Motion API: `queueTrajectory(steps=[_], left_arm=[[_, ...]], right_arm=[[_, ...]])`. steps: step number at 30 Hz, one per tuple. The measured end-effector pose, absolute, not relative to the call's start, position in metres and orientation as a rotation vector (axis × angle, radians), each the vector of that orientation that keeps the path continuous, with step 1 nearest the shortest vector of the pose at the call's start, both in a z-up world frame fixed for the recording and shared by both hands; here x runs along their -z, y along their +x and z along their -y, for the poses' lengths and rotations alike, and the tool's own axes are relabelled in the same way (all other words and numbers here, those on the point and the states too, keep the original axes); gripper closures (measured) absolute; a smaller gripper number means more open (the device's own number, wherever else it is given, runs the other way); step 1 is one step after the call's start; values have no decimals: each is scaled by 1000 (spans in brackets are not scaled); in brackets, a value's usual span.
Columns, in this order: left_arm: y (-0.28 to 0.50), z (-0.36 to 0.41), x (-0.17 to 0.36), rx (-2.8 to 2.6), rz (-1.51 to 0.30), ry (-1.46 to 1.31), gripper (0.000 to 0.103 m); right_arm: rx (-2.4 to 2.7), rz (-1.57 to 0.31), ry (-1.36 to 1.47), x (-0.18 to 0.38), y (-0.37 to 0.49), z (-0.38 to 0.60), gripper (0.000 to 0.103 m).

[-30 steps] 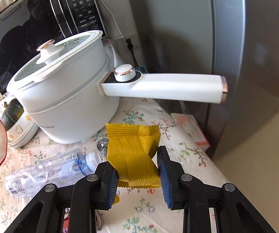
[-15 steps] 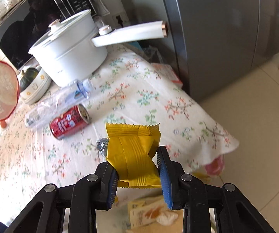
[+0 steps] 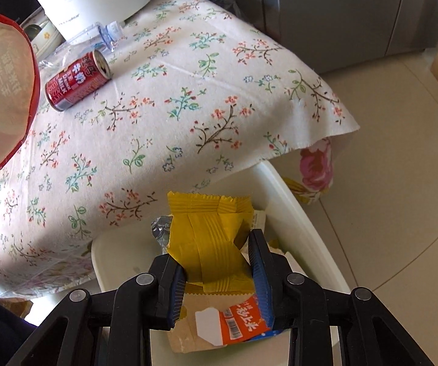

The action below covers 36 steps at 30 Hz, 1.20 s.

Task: Collect trash
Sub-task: 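Carry the red lid and yellow wrapper over the bin and open both tools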

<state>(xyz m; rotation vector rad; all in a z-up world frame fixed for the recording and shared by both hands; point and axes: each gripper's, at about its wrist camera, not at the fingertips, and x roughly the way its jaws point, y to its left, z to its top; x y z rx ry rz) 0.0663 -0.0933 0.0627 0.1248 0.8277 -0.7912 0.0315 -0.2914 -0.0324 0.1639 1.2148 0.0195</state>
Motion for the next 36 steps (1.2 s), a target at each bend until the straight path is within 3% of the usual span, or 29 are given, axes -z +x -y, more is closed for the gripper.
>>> queueTrajectory(steps=[5,10,31,33,35,36], left_arm=[[59,102,-42,819,-885,131,88],[51,118,-23,854,-922,160,88],[20,175,34,921,-996,265,87],[19,186,49,933,-1025,260,82],[17,199,69,936,-1111,277,60],[16,201,75,929,-1141,279,60]], right_arm=[[-45,-1303,121,51,31,283,66],[-43,-1324,98,58,30,285,40],[68,-1167,210,16,27,334,39],[43,-1142,211,10,25,331,39],[25,-1110,208,2,23,331,38],[24,-1093,208,-2,21,332,36]])
